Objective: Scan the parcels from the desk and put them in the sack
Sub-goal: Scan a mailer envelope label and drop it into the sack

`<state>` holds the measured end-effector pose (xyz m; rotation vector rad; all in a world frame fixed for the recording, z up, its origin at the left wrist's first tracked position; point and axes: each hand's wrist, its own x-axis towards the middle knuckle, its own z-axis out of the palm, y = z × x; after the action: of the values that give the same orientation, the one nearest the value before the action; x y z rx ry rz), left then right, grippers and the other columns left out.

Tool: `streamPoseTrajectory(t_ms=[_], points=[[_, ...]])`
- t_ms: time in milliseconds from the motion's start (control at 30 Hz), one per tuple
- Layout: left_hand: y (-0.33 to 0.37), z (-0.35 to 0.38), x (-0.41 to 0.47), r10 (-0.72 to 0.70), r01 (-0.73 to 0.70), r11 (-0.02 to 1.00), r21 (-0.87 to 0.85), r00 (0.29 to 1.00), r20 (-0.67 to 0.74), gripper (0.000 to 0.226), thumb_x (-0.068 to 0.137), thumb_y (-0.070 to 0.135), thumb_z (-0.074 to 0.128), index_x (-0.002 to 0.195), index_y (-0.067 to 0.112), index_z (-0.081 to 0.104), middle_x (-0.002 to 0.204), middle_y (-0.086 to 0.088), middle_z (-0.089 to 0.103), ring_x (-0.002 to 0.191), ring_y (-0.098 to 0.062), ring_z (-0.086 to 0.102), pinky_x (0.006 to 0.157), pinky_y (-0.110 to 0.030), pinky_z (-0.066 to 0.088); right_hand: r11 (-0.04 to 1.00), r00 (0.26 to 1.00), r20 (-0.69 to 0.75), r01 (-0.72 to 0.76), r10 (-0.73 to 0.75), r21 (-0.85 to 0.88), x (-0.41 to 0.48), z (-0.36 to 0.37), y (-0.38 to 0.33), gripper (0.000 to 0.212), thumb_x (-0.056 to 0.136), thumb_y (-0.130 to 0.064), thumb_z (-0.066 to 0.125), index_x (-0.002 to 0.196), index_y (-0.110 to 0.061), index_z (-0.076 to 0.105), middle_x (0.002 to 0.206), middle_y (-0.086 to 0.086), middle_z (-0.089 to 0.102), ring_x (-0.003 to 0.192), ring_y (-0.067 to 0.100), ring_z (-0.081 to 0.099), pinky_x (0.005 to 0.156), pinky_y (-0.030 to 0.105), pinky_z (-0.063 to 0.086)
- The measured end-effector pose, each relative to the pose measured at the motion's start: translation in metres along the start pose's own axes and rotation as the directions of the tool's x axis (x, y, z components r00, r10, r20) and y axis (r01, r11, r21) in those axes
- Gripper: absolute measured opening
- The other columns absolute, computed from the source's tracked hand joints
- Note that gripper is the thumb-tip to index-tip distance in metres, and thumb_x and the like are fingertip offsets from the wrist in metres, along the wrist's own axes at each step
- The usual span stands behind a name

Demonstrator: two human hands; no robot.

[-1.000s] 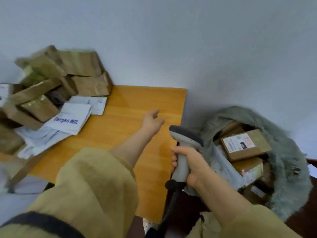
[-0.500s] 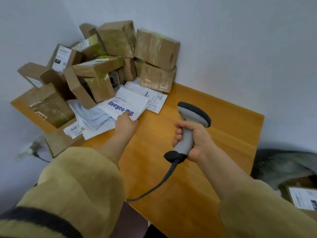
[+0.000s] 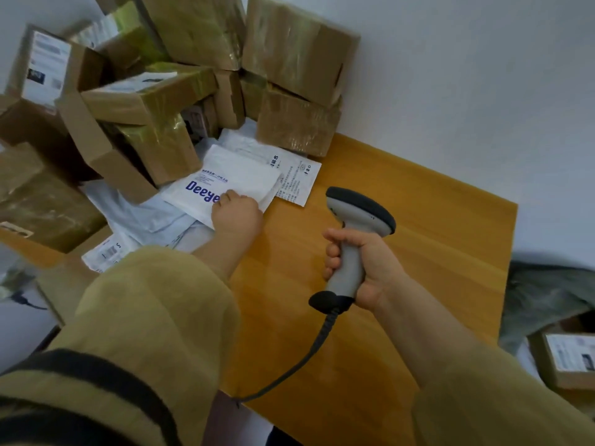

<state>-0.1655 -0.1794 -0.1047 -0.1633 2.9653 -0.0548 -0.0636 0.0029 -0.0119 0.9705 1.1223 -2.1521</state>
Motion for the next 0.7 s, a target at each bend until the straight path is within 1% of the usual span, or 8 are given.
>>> streamPoseTrajectory(t_ms=[67,167,233,300,400,467,600,700], points=[[0.003,-0.016,-0.006,0.057,-0.056,0.998,0.036,0.998,-0.039,0.027,0.091,0.009,0.045,0.111,0.001,0.062,0.116,-0.017,0.058,0.111,-0.033,0.054,0.095,-0.039,0.039,0.999,1.0,0.009,0.027,-0.026,-0.037,-0.008,-0.005,0.0,0.006,0.085,-0.009,0.062,0.084,-0.009,0.056,0.054,0.002,0.05,0.039,0.012,0.044,0.044,0.021,0.042],[0.009,-0.05,-0.02,0.094,-0.105,0.994,-0.039,0.969,-0.228,0.028,0.092,0.006,0.04,0.113,0.005,0.059,0.117,-0.015,0.057,0.113,-0.034,0.049,0.091,-0.041,0.035,0.985,0.994,0.028,0.11,-0.107,-0.129,-0.026,-0.019,0.0,0.007,0.085,-0.007,0.064,0.085,-0.007,0.056,0.054,0.005,0.052,0.04,0.015,0.046,0.044,0.023,0.043],[0.015,-0.076,-0.037,0.055,-0.131,0.972,-0.195,0.934,-0.354,0.024,0.096,0.011,0.036,0.106,0.01,0.058,0.106,-0.014,0.058,0.101,-0.034,0.05,0.075,-0.039,0.035,0.966,0.983,0.047,0.186,-0.18,-0.178,-0.044,-0.033,-0.001,0.008,0.084,-0.007,0.067,0.084,-0.005,0.059,0.056,0.009,0.055,0.042,0.018,0.049,0.046,0.026,0.045],[0.025,-0.096,-0.06,-0.039,-0.141,0.884,-0.446,0.928,-0.371,0.024,0.1,0.019,0.034,0.095,0.011,0.057,0.092,-0.011,0.058,0.085,-0.029,0.051,0.066,-0.037,0.036,0.946,0.967,0.07,0.253,-0.244,-0.201,-0.065,-0.051,-0.002,0.009,0.084,-0.007,0.069,0.085,-0.003,0.061,0.057,0.011,0.058,0.044,0.021,0.052,0.048,0.028,0.048],[0.046,-0.114,-0.099,-0.114,-0.162,0.565,-0.809,0.956,-0.272,0.028,0.102,0.022,0.039,0.098,0.004,0.061,0.085,-0.007,0.057,0.075,-0.028,0.058,0.07,-0.043,0.052,0.918,0.941,0.112,0.337,-0.32,-0.21,-0.1,-0.083,0.0,0.011,0.084,-0.008,0.07,0.087,-0.002,0.061,0.056,0.012,0.059,0.044,0.022,0.053,0.047,0.029,0.048],[0.066,-0.121,-0.126,-0.155,-0.061,0.344,-0.937,0.98,-0.121,0.023,0.101,0.016,0.043,0.093,0.003,0.06,0.085,-0.006,0.057,0.067,-0.021,0.062,0.068,-0.041,0.059,0.898,0.922,0.133,0.384,-0.363,-0.214,-0.122,-0.107,0.004,0.011,0.083,-0.008,0.07,0.085,-0.002,0.06,0.056,0.012,0.058,0.044,0.021,0.05,0.047,0.028,0.046],[0.107,-0.127,-0.182,-0.183,0.047,0.179,-0.983,0.983,0.014,0.015,0.093,0.0,0.049,0.083,0.0,0.059,0.088,-0.007,0.062,0.068,-0.017,0.063,0.054,-0.021,0.057,0.868,0.895,0.162,0.443,-0.414,-0.226,-0.167,-0.157,0.013,0.01,0.083,-0.007,0.07,0.08,-0.005,0.061,0.055,0.01,0.057,0.044,0.019,0.049,0.046,0.026,0.044],[0.128,-0.135,-0.216,-0.163,0.058,0.163,-0.985,0.986,0.031,0.018,0.086,-0.007,0.055,0.075,0.006,0.061,0.087,-0.007,0.063,0.075,-0.02,0.063,0.053,-0.019,0.056,0.827,0.876,0.182,0.483,-0.447,-0.289,-0.194,-0.192,0.018,0.01,0.083,-0.007,0.07,0.079,-0.005,0.061,0.053,0.009,0.056,0.042,0.018,0.048,0.044,0.026,0.044]])
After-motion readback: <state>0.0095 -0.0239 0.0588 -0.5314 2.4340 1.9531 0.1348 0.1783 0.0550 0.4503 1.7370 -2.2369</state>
